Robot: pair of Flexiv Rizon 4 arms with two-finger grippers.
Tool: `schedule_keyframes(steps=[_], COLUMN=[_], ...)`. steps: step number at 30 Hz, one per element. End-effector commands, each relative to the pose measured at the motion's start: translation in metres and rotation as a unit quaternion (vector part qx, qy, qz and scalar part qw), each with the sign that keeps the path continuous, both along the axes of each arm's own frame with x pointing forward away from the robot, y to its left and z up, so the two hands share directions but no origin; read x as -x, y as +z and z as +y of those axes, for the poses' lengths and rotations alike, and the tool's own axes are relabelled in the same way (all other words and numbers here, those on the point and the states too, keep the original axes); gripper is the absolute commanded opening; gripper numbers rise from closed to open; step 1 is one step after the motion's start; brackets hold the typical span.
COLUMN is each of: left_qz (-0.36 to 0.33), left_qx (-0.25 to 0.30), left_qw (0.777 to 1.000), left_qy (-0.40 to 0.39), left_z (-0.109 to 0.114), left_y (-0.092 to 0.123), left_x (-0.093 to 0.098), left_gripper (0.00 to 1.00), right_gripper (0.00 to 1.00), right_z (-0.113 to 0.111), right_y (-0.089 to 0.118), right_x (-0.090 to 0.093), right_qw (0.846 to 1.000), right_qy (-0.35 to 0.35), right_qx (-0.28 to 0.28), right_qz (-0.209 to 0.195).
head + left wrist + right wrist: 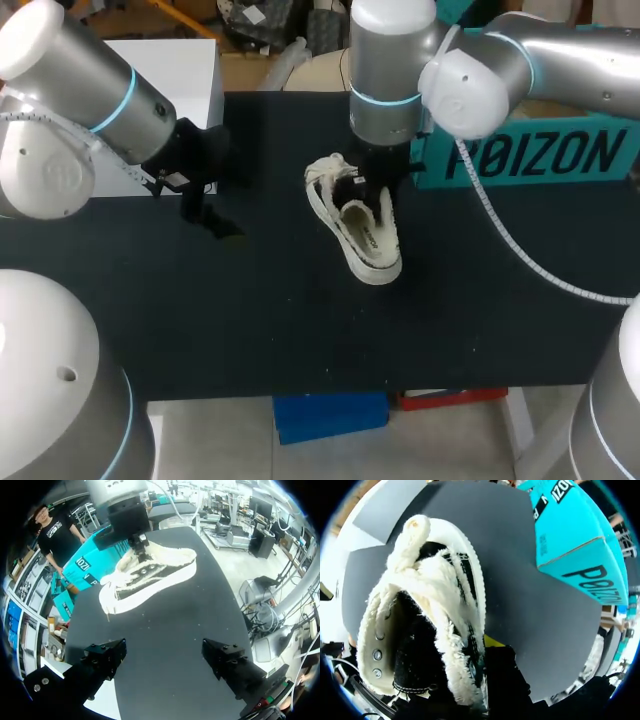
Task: Take the shoe out of the shoebox, open the shoe tongue, remove and reinsert the insole, then place the shoe into the shoebox
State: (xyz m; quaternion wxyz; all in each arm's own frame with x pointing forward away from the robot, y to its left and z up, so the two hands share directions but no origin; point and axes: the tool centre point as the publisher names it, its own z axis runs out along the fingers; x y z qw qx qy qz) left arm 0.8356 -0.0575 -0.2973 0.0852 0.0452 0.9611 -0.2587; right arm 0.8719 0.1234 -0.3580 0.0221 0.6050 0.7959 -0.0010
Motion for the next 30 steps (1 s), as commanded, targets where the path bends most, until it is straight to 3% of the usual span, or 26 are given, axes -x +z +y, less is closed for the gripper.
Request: schedule_keyframes(steps=[1, 5, 7, 10, 11, 30], left_qz=[-0.001, -0.001, -0.001, -0.001, -0.001, -0.001], left_qx=[0.0, 0.0, 0.0, 0.0, 0.0, 0.0], left_qw=[1.0, 1.0, 1.0, 1.0, 1.0, 1.0], left_qy=[0.0, 0.0, 0.0, 0.0, 0.0, 0.0], left_z=[0.0, 0.0, 0.0, 0.0, 0.0, 0.0], left_y=[0.0, 0.0, 0.0, 0.0, 0.0, 0.0], left_x=[0.0, 0.0, 0.0, 0.0, 0.0, 0.0], left_gripper=[1.0, 1.0, 1.0, 1.0, 1.0, 1.0], right_gripper=[0.0, 0.0, 0.0, 0.0, 0.0, 0.0], right_z=[-0.022, -0.036, -0.043, -0.057, -0.062, -0.062], right_y=[0.072, 0.109, 0.128, 0.154, 0.161, 0.161], right_x=[0.008, 0.006, 0.004, -0.003, -0.008, -0.008], right_qw=[0.988, 0.95, 0.93, 0.912, 0.91, 0.91], right_qy=[0.154, 0.313, 0.367, 0.407, 0.413, 0.413], right_qx=[0.002, -0.009, -0.002, 0.011, 0.001, 0.001], right_qz=[-0.014, 0.003, 0.023, 0.038, 0.037, 0.037])
